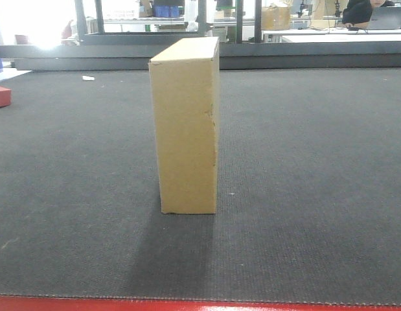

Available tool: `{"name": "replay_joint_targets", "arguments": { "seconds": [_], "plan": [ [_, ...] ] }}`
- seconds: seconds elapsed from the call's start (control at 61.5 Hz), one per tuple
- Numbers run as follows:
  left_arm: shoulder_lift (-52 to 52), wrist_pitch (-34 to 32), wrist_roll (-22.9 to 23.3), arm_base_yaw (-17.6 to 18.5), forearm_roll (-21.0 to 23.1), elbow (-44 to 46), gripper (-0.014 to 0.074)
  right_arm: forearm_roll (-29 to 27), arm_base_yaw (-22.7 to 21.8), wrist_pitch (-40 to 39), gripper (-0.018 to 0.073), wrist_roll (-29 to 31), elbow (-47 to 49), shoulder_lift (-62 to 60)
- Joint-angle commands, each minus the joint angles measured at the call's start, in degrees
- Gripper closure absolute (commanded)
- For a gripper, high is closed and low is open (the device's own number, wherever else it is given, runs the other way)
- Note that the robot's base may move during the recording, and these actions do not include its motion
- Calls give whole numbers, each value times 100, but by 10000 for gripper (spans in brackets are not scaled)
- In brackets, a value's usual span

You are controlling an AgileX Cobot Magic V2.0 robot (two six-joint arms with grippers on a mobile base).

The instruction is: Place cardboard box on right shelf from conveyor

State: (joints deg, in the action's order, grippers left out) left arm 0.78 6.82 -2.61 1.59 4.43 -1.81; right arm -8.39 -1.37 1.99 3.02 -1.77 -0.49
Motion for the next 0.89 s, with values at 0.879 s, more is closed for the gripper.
{"name": "replay_joint_targets", "arguments": {
  "seconds": [0.879],
  "plan": [
    [74,-504,-2,40,34,-35,713,-33,-8,-745,501,-44,91,-117]
  ]
}}
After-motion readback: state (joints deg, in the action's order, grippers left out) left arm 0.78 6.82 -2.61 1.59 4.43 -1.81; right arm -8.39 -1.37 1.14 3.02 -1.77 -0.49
